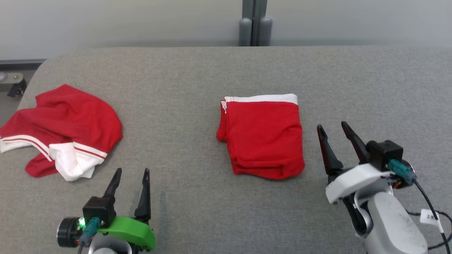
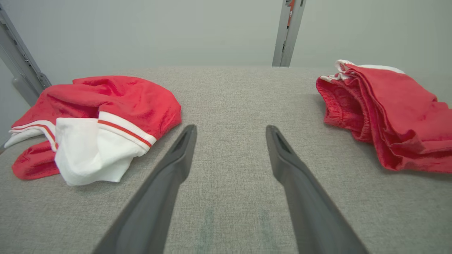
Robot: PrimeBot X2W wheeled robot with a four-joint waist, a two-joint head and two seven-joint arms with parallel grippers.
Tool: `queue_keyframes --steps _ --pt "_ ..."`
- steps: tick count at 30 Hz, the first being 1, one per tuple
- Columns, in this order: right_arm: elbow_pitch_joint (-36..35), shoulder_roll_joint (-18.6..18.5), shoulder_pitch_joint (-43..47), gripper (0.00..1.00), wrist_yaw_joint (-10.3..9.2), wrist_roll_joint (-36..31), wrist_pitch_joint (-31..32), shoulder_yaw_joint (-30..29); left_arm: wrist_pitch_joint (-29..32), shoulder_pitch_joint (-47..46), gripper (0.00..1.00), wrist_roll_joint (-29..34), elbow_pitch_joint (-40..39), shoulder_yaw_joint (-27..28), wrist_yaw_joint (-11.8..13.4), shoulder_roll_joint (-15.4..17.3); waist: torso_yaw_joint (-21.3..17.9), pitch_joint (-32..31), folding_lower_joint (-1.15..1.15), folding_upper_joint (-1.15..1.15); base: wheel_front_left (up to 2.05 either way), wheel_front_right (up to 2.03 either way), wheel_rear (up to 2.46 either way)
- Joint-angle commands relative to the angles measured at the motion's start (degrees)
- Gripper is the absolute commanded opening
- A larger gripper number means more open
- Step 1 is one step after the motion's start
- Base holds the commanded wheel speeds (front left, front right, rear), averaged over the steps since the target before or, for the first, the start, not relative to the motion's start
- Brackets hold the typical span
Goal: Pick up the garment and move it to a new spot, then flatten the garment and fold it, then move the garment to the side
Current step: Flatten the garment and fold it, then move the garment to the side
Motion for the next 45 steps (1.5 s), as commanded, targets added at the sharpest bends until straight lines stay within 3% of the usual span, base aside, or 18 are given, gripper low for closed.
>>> queue_keyframes --steps 1,7,16,28,37,39,40,41,45 --pt "-0.82 -0.11 2.43 1.00 -0.07 -1.17 -0.08 -1.44 -0.03 1.28 1.00 1.03 -0.33 0.04 0.13 0.20 -1.26 -1.03 0.00 0.00 0.00 0.00 0.00" --pt "-1.68 -0.12 9.29 1.00 -0.07 -3.06 -0.09 -5.50 -0.03 4.56 1.00 3.80 -2.33 0.41 0.13 -0.63 -2.28 -2.30 0.00 0.00 0.00 0.00 0.00" --pt "-0.92 -0.10 12.12 1.00 -0.07 -1.67 -0.09 -4.74 -0.03 6.76 1.00 5.27 -4.58 0.38 0.19 -1.72 -2.28 -2.01 0.00 0.00 0.00 0.00 0.00" --pt "4.69 -0.13 -2.25 1.00 -0.07 1.25 -0.10 2.03 -0.03 -1.53 1.00 3.54 -5.69 -1.82 0.14 -1.96 0.95 8.42 0.00 0.00 0.00 0.00 0.00" --pt "18.59 -0.12 -14.78 1.00 -0.07 5.80 -0.10 5.31 -0.03 -6.12 1.00 1.12 -5.13 -4.16 0.13 -2.00 4.01 14.40 0.00 0.00 0.00 0.00 0.00" --pt "20.42 -0.12 -15.68 0.35 -0.07 7.02 -0.03 5.77 -0.03 -6.52 1.00 0.81 -5.04 -4.43 0.13 -2.00 4.26 14.84 0.00 0.00 0.00 0.00 0.00" --pt "20.77 -0.12 -15.56 0.23 -0.07 7.39 -0.01 5.76 -0.03 -6.60 1.00 0.67 -5.00 -4.45 0.13 -2.00 4.27 14.95 0.00 0.00 0.00 0.00 0.00" --pt "20.82 -0.11 -15.46 0.00 -0.07 7.59 0.02 5.56 -0.03 -6.68 1.00 0.56 -4.97 -4.38 0.13 -2.00 4.18 15.01 0.00 0.00 0.00 0.00 0.00" --pt "19.50 -0.06 -13.83 0.00 -0.07 7.60 0.03 4.05 -0.03 -5.68 1.00 0.87 -5.20 -4.00 0.13 -1.54 2.55 13.93 0.00 0.00 0.00 0.00 0.00"
